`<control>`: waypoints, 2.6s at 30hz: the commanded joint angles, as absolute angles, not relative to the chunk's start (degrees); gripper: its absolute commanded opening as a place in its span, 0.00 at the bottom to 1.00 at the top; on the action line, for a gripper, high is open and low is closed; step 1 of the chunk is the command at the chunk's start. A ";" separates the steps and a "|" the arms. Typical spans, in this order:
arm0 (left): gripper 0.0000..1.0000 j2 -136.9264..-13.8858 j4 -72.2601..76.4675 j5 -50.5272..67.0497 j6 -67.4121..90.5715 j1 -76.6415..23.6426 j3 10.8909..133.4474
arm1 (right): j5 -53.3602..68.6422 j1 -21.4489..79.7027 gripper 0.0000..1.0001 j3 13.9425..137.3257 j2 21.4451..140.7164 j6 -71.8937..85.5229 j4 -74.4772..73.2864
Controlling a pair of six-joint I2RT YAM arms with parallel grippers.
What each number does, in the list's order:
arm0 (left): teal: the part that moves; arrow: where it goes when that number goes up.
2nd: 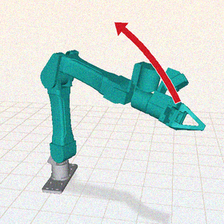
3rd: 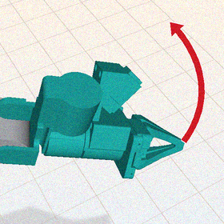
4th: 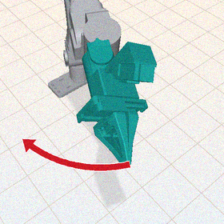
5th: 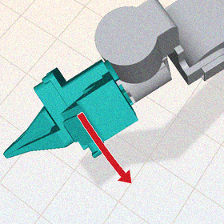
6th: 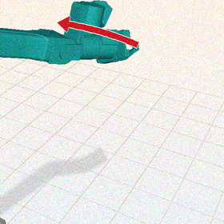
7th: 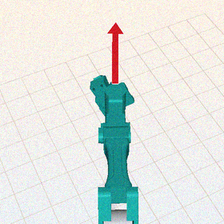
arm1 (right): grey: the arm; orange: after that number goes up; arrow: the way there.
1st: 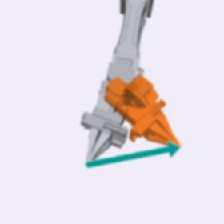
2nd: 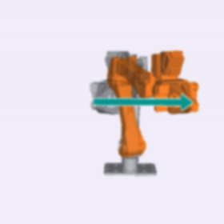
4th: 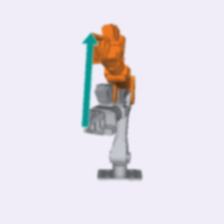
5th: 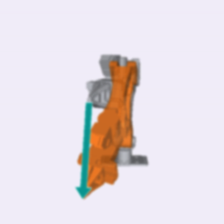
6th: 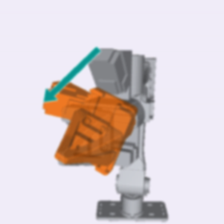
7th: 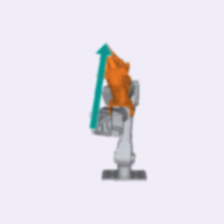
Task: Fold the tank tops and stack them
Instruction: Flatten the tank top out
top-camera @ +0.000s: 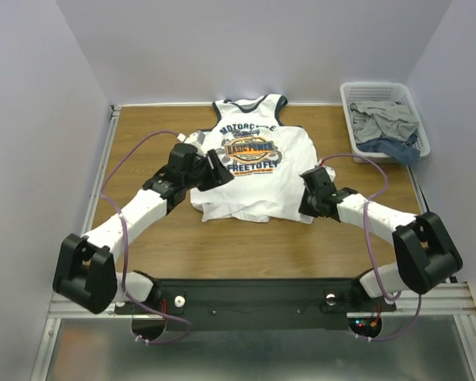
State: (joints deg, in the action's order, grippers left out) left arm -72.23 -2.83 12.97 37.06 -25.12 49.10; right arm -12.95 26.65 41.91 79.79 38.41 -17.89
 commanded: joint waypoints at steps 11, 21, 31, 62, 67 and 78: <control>0.54 -98.95 6.76 17.22 37.18 -40.16 67.84 | -15.99 28.48 0.41 44.21 79.81 39.55 -12.92; 0.51 -106.79 0.20 10.91 32.89 -44.12 75.58 | -21.00 28.39 0.54 43.60 71.46 40.52 -20.11; 0.52 -108.72 -9.84 -1.76 17.94 -46.84 80.33 | -23.03 27.95 0.57 39.20 66.27 42.54 -24.34; 0.52 -111.09 -6.94 9.14 13.01 -47.29 76.73 | -18.81 25.93 0.52 40.25 74.00 41.66 -21.45; 0.51 -111.01 -6.86 8.62 13.27 -47.20 76.38 | -18.11 25.93 0.39 39.55 75.06 42.71 -20.31; 0.50 -110.39 -6.42 8.79 13.89 -47.28 75.67 | -17.58 25.93 0.34 36.65 76.46 44.38 -16.96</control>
State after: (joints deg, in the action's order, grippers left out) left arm -111.39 -7.94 8.38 13.56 -46.89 76.38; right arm -17.47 26.22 37.43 76.18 43.11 -20.10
